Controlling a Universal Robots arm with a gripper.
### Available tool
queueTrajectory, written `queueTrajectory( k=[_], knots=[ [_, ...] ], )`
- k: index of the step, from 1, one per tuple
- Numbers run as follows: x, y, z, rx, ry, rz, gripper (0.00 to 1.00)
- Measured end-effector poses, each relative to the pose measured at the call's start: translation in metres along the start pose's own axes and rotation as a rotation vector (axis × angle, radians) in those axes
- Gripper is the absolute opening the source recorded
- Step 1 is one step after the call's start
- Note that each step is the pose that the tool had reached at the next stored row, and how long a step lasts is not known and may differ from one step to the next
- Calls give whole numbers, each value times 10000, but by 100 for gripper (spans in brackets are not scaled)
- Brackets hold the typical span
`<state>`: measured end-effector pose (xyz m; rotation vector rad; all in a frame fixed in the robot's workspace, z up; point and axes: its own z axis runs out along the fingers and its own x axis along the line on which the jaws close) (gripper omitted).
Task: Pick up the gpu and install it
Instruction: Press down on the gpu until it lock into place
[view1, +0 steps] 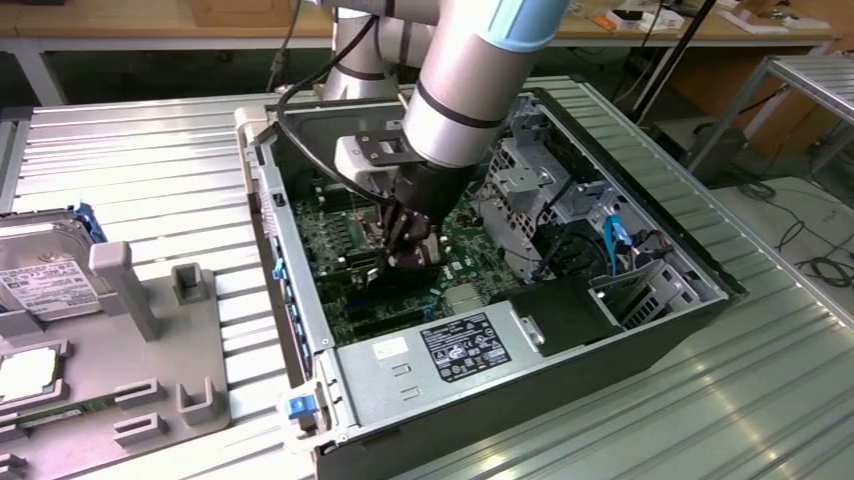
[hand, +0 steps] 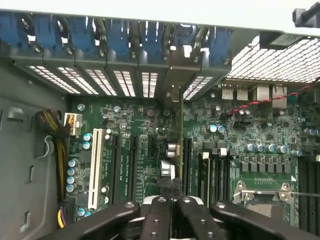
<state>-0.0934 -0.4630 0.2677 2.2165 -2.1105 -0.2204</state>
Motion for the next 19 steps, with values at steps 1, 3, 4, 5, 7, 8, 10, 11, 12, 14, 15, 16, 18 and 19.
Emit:
queueTrajectory(
  k=[1, 3, 4, 5, 7, 8, 10, 11, 12, 14, 15, 16, 18, 19],
  knots=[
    [-3, 13, -79, -7, -2, 1, 11],
    [-14, 41, -261, -13, 7, 1, 11],
    [-23, 56, -362, -13, 7, 1, 11],
    [-27, 66, -419, -13, 7, 2, 11],
    [-37, 80, -516, -13, 7, 1, 11],
    [-42, 91, -584, -13, 6, 2, 11],
    [-42, 90, -584, -13, 6, 1, 11],
    [-42, 90, -584, -13, 7, 1, 11],
    [-42, 91, -584, -13, 6, 1, 11],
    [-42, 91, -584, -14, 8, 2, 11],
    [-42, 90, -584, -13, 6, 1, 11],
    [-42, 90, -584, -13, 7, 1, 11],
    [-42, 91, -584, -13, 7, 2, 11],
    [-42, 91, -584, -13, 7, 2, 11]
  ],
)
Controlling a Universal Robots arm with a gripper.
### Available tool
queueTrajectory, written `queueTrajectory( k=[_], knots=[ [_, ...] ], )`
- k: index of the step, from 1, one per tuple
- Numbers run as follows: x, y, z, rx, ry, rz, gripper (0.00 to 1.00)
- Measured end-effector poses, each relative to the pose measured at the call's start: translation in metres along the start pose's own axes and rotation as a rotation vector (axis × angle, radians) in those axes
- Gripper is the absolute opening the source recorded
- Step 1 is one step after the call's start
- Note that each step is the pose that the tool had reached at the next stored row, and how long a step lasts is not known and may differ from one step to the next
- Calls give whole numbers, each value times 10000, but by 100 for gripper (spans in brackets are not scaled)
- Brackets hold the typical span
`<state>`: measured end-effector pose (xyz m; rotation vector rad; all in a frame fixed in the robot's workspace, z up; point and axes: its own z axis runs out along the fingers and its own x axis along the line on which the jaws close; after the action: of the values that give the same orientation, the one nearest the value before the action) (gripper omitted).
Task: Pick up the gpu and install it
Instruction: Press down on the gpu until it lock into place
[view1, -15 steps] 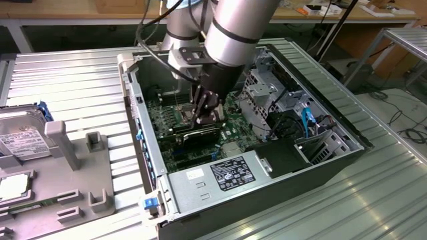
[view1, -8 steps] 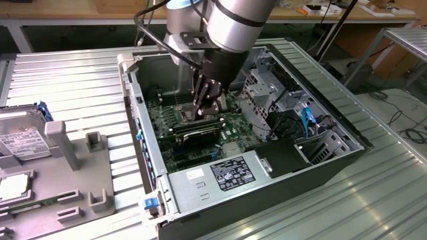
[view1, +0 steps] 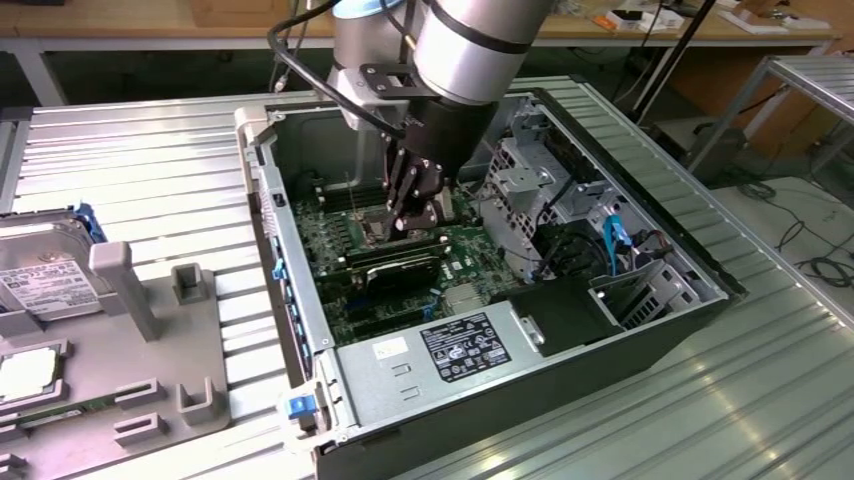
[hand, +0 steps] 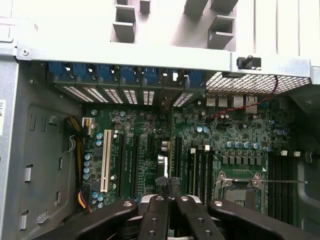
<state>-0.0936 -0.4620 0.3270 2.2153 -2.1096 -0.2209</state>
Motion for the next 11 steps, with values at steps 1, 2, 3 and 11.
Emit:
queueTrajectory(
  k=[1, 2, 3, 11],
  knots=[
    [0, 0, 0, 0, 0, 0, 11],
    [0, 0, 0, 0, 0, 0, 11],
    [0, 0, 0, 0, 0, 0, 11],
    [-11, 30, -197, 3, -2, 19, 11]
  ],
)
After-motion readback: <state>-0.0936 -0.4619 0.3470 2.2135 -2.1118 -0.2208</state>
